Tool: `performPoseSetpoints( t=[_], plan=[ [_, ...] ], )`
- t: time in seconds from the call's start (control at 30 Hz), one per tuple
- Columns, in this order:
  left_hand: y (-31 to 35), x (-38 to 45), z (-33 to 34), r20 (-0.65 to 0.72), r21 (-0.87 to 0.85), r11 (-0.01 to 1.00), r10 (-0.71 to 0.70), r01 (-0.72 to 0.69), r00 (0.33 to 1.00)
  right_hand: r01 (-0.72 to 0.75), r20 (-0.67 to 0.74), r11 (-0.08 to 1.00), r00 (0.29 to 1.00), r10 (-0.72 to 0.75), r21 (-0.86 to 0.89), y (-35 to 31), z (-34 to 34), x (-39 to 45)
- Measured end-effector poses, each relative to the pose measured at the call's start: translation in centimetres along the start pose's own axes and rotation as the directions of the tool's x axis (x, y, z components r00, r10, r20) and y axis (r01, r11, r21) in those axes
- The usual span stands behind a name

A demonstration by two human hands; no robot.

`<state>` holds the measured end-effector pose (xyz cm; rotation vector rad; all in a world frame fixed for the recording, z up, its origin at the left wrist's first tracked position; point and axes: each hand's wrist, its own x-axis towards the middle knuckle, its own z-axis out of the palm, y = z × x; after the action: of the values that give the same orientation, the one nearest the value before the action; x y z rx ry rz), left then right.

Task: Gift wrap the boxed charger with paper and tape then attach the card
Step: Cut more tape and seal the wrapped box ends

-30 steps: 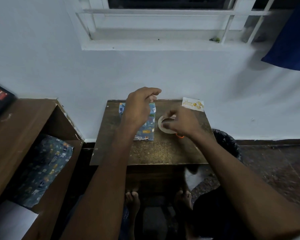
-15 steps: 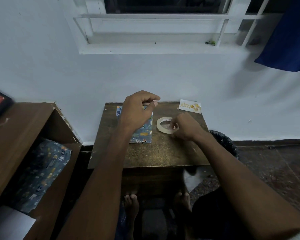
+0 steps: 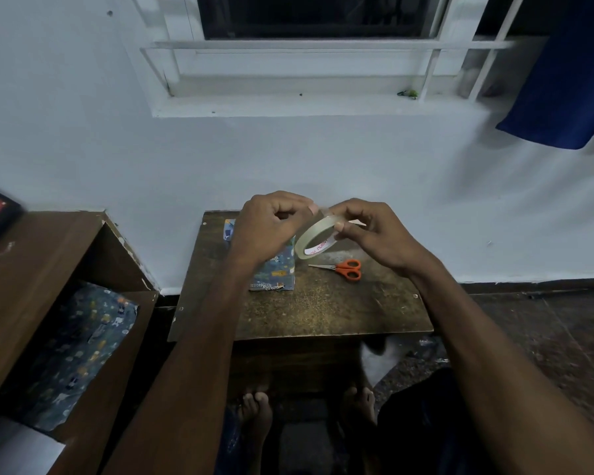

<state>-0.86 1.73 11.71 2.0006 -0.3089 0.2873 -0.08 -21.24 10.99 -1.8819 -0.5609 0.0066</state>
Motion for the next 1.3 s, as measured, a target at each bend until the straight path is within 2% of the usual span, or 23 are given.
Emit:
performPoseSetpoints(
  t=[0.2, 0.37, 0.43, 0.57, 0.73, 0.8, 0.97, 1.13, 1.3],
  plan=[
    [0.2, 0.0, -0.2, 0.064, -0.148, 0.986, -0.068, 0.077, 0.996, 0.039, 0.052, 0.999, 0.998, -0.038, -0.016, -1.1, 0.8, 0.1],
    [0.6, -0.1, -0.3, 0.014, -0.296, 0.947, -0.123, 0.122, 0.992, 0.027, 0.078, 1.0, 0.997, -0.027, 0.005, -1.2, 1.4, 0.4],
    [0.8, -0.1, -0.4, 0.022, -0.307, 0.941, -0.145, 0.145, 0.989, 0.018, 0.069, 0.999, 0.997, -0.021, 0.048, -1.2, 1.4, 0.4],
    [0.9, -0.1, -0.3, 0.02, -0.272, 0.95, -0.154, 0.153, 0.988, 0.043, 0.043, 0.999, 0.998, -0.043, -0.006, -1.0, 1.5, 0.5],
    [1.5, -0.2, -0.2, -0.108, -0.329, 0.933, -0.192, 0.147, 0.975, -0.073, 0.072, 0.99, 0.994, 0.082, -0.121, -0.1, 2.4, 0.5],
    [1.6, -0.3, -0.4, -0.116, -0.346, 0.924, -0.212, 0.16, 0.97, -0.093, 0.11, 0.98, 0.987, 0.114, -0.177, 0.4, 2.8, 0.4],
    [1.6, -0.5, -0.9, 0.025, -0.281, 0.948, -0.152, 0.153, 0.988, -0.127, 0.064, 0.961, 0.987, 0.147, -0.246, 0.9, 2.9, 0.4],
    [1.4, -0.4, -1.7, 0.178, -0.246, 0.958, -0.107, 0.15, 0.978, -0.136, 0.036, 0.957, 0.988, 0.15, -0.258, 1.3, 2.5, 0.5],
    [1.2, -0.4, -1.5, 0.186, -0.197, 0.97, -0.102, 0.139, 0.977, -0.124, 0.008, 0.955, 0.991, 0.131, -0.271, 0.9, 2.7, 0.5]
  ],
)
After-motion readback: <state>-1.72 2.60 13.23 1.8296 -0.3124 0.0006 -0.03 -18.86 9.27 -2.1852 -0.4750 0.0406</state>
